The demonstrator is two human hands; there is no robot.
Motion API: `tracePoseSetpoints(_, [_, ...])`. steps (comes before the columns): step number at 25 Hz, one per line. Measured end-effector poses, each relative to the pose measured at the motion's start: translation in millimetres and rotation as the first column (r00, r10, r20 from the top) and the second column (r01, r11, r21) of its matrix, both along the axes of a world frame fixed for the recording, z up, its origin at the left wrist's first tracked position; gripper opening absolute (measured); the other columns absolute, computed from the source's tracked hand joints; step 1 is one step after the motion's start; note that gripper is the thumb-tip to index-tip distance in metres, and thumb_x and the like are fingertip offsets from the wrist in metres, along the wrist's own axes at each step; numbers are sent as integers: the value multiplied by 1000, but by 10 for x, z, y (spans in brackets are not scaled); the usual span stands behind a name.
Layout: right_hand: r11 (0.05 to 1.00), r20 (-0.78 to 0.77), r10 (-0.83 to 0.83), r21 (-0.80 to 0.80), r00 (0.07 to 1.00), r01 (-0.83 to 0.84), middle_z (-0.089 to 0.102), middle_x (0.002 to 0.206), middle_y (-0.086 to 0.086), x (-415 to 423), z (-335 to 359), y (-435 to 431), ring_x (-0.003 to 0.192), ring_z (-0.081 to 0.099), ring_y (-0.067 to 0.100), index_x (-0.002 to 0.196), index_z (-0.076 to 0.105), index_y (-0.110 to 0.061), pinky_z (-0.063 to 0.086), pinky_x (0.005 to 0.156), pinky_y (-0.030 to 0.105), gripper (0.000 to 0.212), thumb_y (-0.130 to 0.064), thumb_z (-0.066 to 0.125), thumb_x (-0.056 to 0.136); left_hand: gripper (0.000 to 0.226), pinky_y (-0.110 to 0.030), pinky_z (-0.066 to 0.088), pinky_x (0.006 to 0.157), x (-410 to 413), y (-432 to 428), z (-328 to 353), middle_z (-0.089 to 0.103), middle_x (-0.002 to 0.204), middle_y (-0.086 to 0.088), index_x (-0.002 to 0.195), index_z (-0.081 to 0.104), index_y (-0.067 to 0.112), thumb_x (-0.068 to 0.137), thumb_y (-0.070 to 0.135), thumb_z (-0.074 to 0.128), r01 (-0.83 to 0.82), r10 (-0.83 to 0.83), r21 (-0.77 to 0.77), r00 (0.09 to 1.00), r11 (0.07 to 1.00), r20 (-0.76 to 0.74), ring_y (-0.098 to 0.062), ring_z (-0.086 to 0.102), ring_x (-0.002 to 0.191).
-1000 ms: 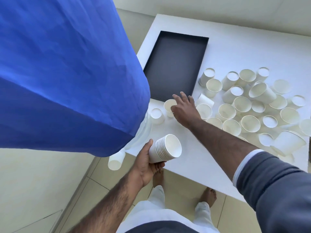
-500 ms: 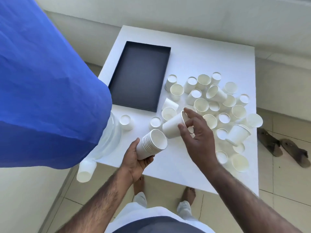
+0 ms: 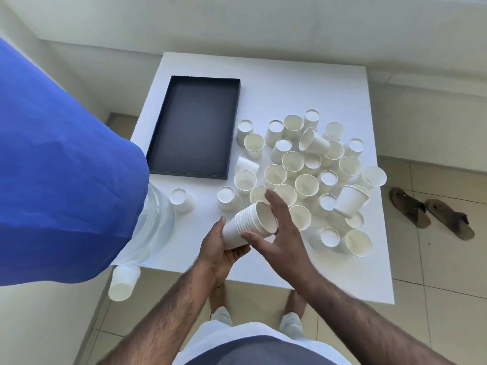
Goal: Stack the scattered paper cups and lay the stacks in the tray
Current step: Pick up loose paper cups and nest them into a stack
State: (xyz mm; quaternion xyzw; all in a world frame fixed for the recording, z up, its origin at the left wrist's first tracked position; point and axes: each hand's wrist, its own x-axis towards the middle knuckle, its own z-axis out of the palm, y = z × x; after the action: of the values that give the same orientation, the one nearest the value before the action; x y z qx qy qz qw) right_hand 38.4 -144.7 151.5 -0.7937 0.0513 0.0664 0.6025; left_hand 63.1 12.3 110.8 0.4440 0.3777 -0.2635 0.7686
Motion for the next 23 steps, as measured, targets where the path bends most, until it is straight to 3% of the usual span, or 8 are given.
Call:
tracePoseSetpoints(2, [1000,-128,20,2,992,-20,42,151,-14,25,-41,-46,136,38,-9,154,32,-38,40,111,22,97,-22,88,77,53,-49,61,89,-6,-39,2,71,109,-25,127,62,-2,108,43,43,54,-54,29,998,998,8,-35,71,94])
tracePoseSetpoints(5, [999,-217,-28,19,976,33,52,132,-9,33,-103,-119,107,62,7,142,42,-46,60,86,33,88,-18,90,73,62,-50,61,91,55,-80,-6,75,112,-22,121,67,4,108,55,34,211,-216,118,976,970,27,-35,74,98])
tracePoseSetpoints(7, [990,-240,-102,70,965,122,56,124,-9,23,-111,-187,81,66,8,137,46,-43,62,67,33,82,-16,90,74,60,-44,57,92,182,-65,-100,74,119,-14,118,67,11,107,58,31,288,-351,378,930,880,109,-31,70,108])
tracePoseSetpoints(10, [973,-237,-185,93,954,212,55,126,-10,-24,-141,-313,83,67,12,137,47,-41,61,63,31,81,-17,91,74,43,-39,47,95,504,48,-333,58,134,-11,130,57,13,104,47,52,153,-572,873,804,463,163,-33,56,124])
tracePoseSetpoints(12, [967,-243,-208,92,947,236,54,129,-10,-85,-177,-379,95,68,20,137,47,-43,62,65,33,82,-20,92,72,65,-44,48,97,714,119,-482,46,147,-10,147,44,14,96,46,67,176,-704,962,710,207,21,-33,48,132])
tracePoseSetpoints(15, [966,-247,-233,50,940,253,55,129,-11,-174,-225,-469,108,66,28,133,46,-52,63,78,45,84,-35,92,64,82,-47,52,92,914,125,-656,39,153,-10,154,37,18,88,47,76,234,-783,972,609,28,-124,-36,47,132])
tracePoseSetpoints(19, [960,-249,-271,3,930,280,55,130,-18,-248,-228,-572,114,64,27,133,45,-56,59,89,53,87,-46,90,59,62,-46,52,90,988,99,-791,53,142,-11,144,47,19,92,42,72,273,-778,962,610,26,-152,-36,56,124])
tracePoseSetpoints(23, [943,-249,-316,22,916,331,50,128,-22,-272,-182,-634,111,64,26,131,47,-54,63,79,45,81,-33,92,67,54,-37,47,92,821,213,-666,61,137,-9,140,52,16,95,40,68,164,-642,955,766,248,35,-32,58,123])
